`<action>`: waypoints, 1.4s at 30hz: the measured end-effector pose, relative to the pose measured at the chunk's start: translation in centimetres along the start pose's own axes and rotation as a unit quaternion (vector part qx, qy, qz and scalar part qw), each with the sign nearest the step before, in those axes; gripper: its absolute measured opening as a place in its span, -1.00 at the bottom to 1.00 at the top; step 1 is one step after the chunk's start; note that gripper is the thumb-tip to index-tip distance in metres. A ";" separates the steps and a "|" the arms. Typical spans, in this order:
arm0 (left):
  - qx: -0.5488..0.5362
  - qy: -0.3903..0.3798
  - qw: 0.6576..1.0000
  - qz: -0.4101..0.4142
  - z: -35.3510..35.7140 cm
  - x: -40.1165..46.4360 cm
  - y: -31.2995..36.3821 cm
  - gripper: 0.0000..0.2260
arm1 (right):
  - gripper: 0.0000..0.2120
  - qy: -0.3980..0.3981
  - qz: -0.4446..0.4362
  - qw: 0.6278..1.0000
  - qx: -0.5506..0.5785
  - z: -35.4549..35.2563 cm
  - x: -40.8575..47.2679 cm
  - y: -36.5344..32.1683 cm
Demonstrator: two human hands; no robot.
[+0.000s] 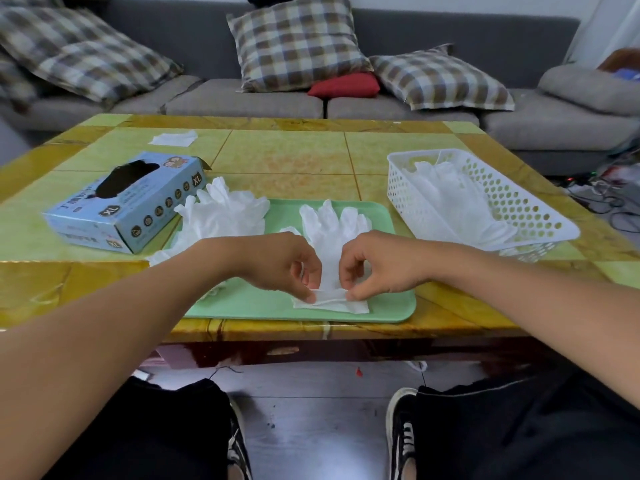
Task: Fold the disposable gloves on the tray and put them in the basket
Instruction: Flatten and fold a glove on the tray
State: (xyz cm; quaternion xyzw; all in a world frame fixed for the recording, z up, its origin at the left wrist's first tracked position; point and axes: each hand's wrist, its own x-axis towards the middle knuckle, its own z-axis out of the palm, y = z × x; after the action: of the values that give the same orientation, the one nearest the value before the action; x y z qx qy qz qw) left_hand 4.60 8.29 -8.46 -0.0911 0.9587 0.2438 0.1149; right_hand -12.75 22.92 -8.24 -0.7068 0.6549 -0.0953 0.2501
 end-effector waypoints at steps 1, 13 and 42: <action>0.005 -0.001 1.000 0.005 -0.2 -0.1 0.0 -0.84 | -0.96 -0.002 -0.004 1.000 0.000 -0.4 0.0 -0.2; 0.007 -0.090 0.996 -0.020 -0.7 0.1 0.2 -0.84 | -0.62 -0.106 0.009 0.994 0.028 -0.9 -1.5 1.2; -0.539 0.393 0.744 0.037 -7.9 2.0 7.8 -0.80 | -0.33 0.135 -0.023 0.709 0.691 -9.0 -2.3 -2.5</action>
State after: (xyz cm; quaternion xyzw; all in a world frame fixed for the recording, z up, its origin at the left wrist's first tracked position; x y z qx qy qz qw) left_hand -0.47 10.95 1.27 -0.1904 0.6304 0.6665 -0.3494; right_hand -14.98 23.12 1.16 -0.3306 0.4161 -0.6219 0.5752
